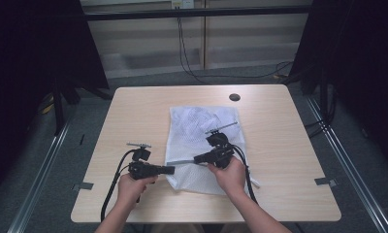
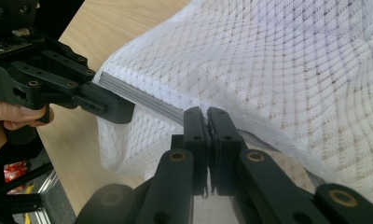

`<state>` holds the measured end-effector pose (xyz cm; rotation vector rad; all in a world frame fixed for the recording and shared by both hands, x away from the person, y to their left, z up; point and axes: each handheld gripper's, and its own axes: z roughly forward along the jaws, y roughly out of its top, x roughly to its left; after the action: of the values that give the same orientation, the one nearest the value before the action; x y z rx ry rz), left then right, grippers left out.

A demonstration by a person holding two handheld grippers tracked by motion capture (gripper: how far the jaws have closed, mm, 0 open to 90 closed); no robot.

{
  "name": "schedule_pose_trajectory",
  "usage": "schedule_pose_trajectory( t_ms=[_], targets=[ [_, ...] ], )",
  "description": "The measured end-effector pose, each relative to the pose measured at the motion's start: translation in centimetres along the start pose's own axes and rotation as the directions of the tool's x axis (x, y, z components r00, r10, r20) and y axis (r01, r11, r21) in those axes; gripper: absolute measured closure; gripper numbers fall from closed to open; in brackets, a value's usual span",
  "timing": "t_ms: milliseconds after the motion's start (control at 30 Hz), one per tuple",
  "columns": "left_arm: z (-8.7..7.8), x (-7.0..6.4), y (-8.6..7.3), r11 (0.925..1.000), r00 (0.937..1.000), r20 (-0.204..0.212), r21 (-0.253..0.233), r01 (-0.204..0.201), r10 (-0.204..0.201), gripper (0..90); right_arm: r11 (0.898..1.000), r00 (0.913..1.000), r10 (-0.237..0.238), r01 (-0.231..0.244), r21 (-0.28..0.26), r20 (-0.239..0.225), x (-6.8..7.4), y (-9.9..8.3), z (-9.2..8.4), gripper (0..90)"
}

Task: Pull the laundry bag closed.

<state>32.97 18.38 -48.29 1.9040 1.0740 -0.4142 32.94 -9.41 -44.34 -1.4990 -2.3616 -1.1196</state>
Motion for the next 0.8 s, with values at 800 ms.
schedule_pose_trajectory(
  t_ms=[800],
  targets=[
    [-0.1,0.1,0.0,1.0,1.0,0.004,0.005,0.008,-0.008,88.0,1.0,0.9998,0.017,-0.017,0.002,0.014,-1.0,-0.4,-0.9,87.2]
  ],
)
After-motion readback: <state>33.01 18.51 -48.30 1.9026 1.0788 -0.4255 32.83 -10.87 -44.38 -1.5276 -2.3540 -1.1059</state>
